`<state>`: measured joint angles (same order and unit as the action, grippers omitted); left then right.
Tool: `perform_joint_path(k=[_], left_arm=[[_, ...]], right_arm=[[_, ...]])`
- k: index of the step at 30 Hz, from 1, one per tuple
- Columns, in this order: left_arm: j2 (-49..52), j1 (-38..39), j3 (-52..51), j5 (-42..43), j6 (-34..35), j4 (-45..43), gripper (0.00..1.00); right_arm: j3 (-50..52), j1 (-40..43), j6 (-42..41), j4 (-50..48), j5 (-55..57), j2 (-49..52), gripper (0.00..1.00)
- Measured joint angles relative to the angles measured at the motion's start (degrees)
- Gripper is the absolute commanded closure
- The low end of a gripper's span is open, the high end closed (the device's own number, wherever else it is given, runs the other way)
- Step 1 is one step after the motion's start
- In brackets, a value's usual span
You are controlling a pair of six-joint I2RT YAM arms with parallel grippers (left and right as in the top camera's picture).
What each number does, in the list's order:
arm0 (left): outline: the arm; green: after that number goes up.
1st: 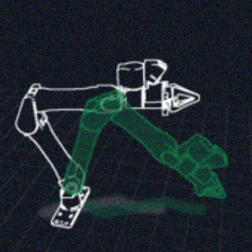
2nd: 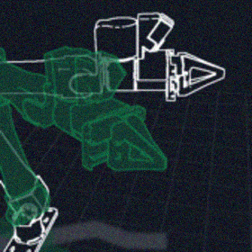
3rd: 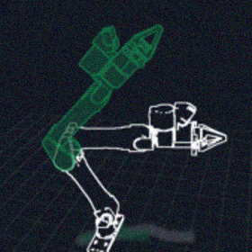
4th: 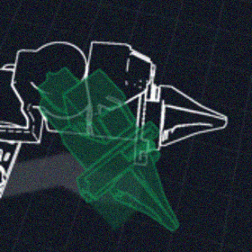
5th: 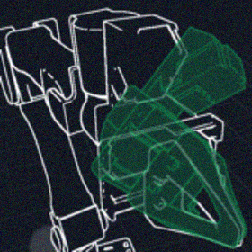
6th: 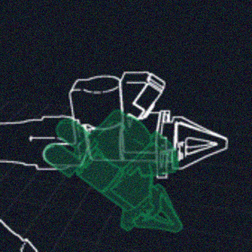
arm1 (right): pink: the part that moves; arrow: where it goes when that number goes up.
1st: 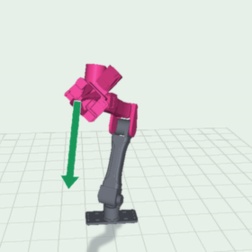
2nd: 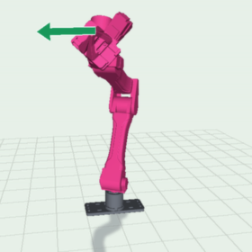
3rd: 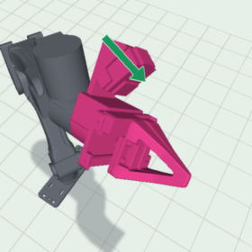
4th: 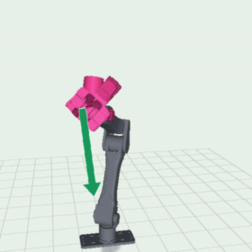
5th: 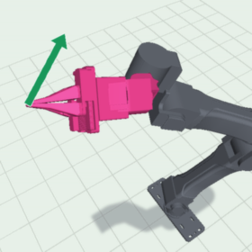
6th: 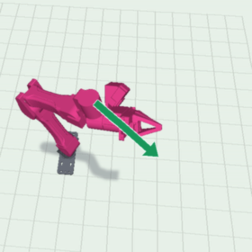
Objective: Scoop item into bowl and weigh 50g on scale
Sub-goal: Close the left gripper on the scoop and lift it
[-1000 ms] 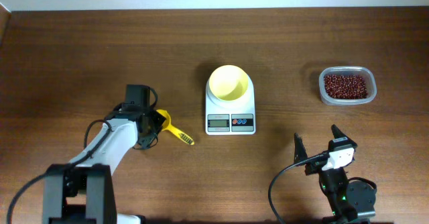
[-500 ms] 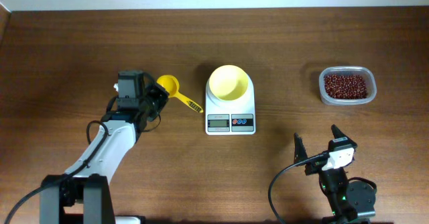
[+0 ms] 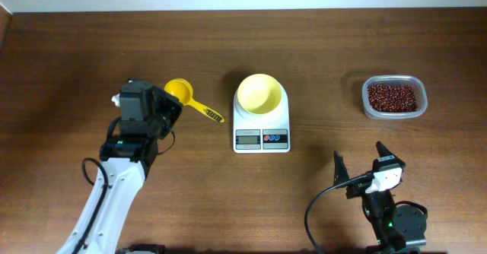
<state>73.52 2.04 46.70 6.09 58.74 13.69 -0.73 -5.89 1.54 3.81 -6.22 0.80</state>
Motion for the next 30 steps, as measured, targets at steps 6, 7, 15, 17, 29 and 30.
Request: perform_joint_path(k=[6,7,15,17,29,30], left_arm=[[-0.79,0.00,0.24,-0.57,4.92,5.33,1.00],[-0.79,0.02,0.31,-0.59,5.57,6.10,1.00],[-0.79,0.00,0.79,-0.57,12.41,7.96,1.00],[-0.79,0.00,0.79,-0.59,13.11,8.02,1.00],[-2.38,0.15,1.75,0.11,14.67,12.85,1.00],[-3.04,0.44,1.88,0.09,14.84,12.87,1.00]], right_arm=[[0.00,0.00,-0.04,0.00,0.00,0.00,0.01],[0.00,0.00,0.00,0.00,0.00,0.00,0.01],[0.00,0.00,1.29,0.17,1.79,0.00,0.01],[0.00,0.00,1.92,0.26,3.19,0.00,0.01],[0.00,0.00,2.75,-0.17,1.97,0.00,0.01],[0.11,0.00,2.67,-1.55,-0.42,0.00,0.01]])
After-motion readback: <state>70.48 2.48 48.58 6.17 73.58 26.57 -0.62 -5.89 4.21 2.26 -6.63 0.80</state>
